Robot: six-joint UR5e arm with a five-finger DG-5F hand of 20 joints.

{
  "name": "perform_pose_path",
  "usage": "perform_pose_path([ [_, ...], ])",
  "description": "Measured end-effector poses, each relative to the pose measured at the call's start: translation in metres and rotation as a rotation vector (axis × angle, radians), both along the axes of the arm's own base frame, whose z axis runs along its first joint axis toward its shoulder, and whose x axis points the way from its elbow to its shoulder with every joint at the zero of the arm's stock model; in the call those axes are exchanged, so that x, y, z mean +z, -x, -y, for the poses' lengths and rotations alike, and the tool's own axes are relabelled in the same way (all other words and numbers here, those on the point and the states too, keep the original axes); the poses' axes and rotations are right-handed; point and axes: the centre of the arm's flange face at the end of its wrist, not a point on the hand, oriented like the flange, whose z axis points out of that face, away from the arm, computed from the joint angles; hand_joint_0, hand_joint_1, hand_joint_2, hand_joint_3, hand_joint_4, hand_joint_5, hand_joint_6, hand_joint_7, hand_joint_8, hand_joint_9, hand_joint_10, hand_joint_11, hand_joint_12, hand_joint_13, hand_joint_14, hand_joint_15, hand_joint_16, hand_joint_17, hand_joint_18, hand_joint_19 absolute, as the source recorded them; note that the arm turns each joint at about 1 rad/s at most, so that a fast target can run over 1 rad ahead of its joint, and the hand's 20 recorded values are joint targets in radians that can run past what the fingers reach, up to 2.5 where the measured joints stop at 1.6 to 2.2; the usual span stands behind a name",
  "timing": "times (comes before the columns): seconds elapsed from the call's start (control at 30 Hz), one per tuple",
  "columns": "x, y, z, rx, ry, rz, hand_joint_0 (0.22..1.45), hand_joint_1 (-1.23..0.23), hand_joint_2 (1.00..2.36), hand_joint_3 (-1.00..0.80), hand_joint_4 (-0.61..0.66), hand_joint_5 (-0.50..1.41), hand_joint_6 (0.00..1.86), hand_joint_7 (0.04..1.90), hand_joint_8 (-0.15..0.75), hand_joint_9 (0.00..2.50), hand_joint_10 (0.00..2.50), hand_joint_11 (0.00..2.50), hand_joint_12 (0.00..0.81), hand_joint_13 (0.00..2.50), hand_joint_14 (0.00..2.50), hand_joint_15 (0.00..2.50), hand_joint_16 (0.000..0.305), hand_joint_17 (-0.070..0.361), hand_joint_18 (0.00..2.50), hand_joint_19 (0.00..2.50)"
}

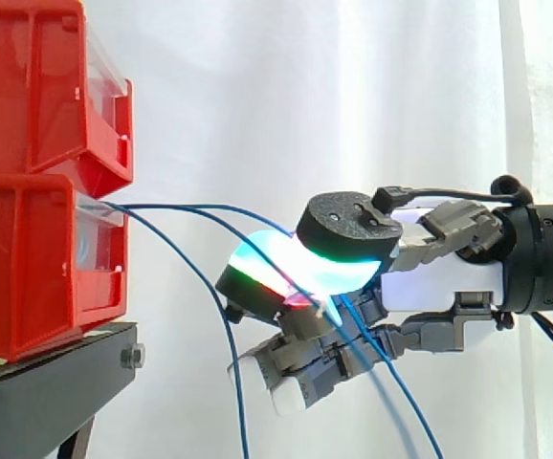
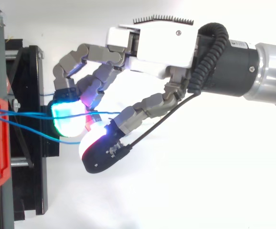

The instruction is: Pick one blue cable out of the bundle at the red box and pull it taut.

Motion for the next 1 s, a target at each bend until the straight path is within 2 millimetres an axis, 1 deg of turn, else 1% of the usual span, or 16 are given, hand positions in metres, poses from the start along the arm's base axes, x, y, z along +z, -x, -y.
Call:
perform_pose_path([
  [0.03, 0.0001, 0.0000, -0.0001, 0.000, 0.000, 0.000, 0.61, -1.05, 1.00, -0.50, 0.16, -0.19, 0.93, 1.04, 0.328, 0.97, 0.01, 1.17, 0.359, 0.66, 0.01, 0.38, 0.048, 0.109, 0.65, 0.35],
  [0.1, 0.0002, 0.0000, -0.0001, 0.001, 0.000, 0.000, 0.59, -1.05, 1.00, -0.50, 0.16, -0.19, 0.93, 1.04, 0.327, 0.97, 0.01, 1.16, 0.361, 0.65, 0.01, 0.38, 0.049, 0.110, 0.65, 0.35],
  [0.13, 0.0003, 0.0000, -0.0001, 0.000, 0.000, 0.000, 0.56, -1.06, 1.00, -0.50, 0.17, -0.19, 0.93, 1.03, 0.335, 0.97, 0.01, 1.17, 0.365, 0.66, 0.01, 0.38, 0.049, 0.111, 0.65, 0.36],
  [0.33, 0.0015, 0.0000, -0.0001, 0.001, 0.000, 0.002, 0.49, -1.02, 1.00, -0.50, 0.18, -0.19, 0.93, 1.00, 0.356, 0.98, 0.01, 1.16, 0.383, 0.66, 0.02, 0.39, 0.053, 0.119, 0.66, 0.36],
  [0.4, 0.0017, -0.0001, -0.0001, 0.001, 0.000, 0.003, 0.46, -0.99, 1.00, -0.50, 0.19, -0.18, 0.93, 0.99, 0.362, 0.99, 0.01, 1.15, 0.390, 0.67, 0.02, 0.39, 0.054, 0.122, 0.67, 0.37],
  [0.43, 0.0017, -0.0001, -0.0001, 0.001, 0.000, 0.003, 0.45, -0.91, 1.00, -0.50, 0.19, -0.18, 0.93, 0.98, 0.377, 1.01, 0.01, 1.16, 0.399, 0.68, 0.01, 0.40, 0.056, 0.126, 0.68, 0.37],
  [0.5, 0.0017, -0.0001, -0.0001, 0.001, 0.000, 0.003, 0.45, -0.86, 1.00, -0.50, 0.19, -0.18, 0.92, 0.99, 0.382, 1.03, 0.01, 1.15, 0.403, 0.69, 0.01, 0.39, 0.056, 0.126, 0.68, 0.38],
  [0.63, 0.0020, -0.0002, -0.0001, 0.001, 0.000, 0.003, 0.48, -0.69, 1.00, -0.50, 0.18, -0.16, 0.91, 1.05, 0.374, 1.08, 0.01, 1.19, 0.392, 0.71, 0.02, 0.40, 0.054, 0.123, 0.68, 0.42],
  [0.67, 0.0018, -0.0002, -0.0001, 0.001, 0.000, 0.003, 0.52, -0.61, 1.00, -0.50, 0.18, -0.16, 0.91, 1.07, 0.368, 1.09, 0.01, 1.20, 0.379, 0.71, 0.02, 0.40, 0.052, 0.117, 0.67, 0.44],
  [0.73, 0.0019, -0.0003, -0.0001, 0.001, 0.000, 0.003, 0.56, -0.57, 1.00, -0.50, 0.17, -0.15, 0.90, 1.10, 0.350, 1.10, 0.01, 1.21, 0.366, 0.71, 0.02, 0.41, 0.050, 0.112, 0.65, 0.46],
  [0.8, 0.0024, -0.0005, -0.0001, 0.001, 0.000, 0.005, 0.58, -0.56, 1.00, -0.50, 0.17, -0.15, 0.90, 1.12, 0.344, 1.10, 0.01, 1.21, 0.360, 0.70, 0.02, 0.42, 0.049, 0.110, 0.64, 0.47],
  [0.83, 0.0024, -0.0005, -0.0002, 0.001, 0.000, 0.005, 0.59, -0.56, 1.00, -0.47, 0.17, -0.15, 0.90, 1.13, 0.345, 1.11, 0.01, 1.21, 0.358, 0.70, 0.02, 0.42, 0.049, 0.109, 0.64, 0.48],
  [0.87, 0.0025, -0.0005, -0.0001, 0.001, 0.000, 0.005, 0.60, -0.59, 1.00, -0.43, 0.16, -0.15, 0.90, 1.13, 0.345, 1.11, 0.01, 1.21, 0.358, 0.70, 0.02, 0.42, 0.048, 0.109, 0.64, 0.47],
  [1.0, 0.0031, -0.0007, -0.0001, 0.001, 0.000, 0.006, 0.60, -0.63, 1.01, -0.38, 0.17, -0.15, 0.90, 1.13, 0.342, 1.12, 0.01, 1.22, 0.360, 0.72, 0.02, 0.42, 0.048, 0.108, 0.65, 0.47],
])
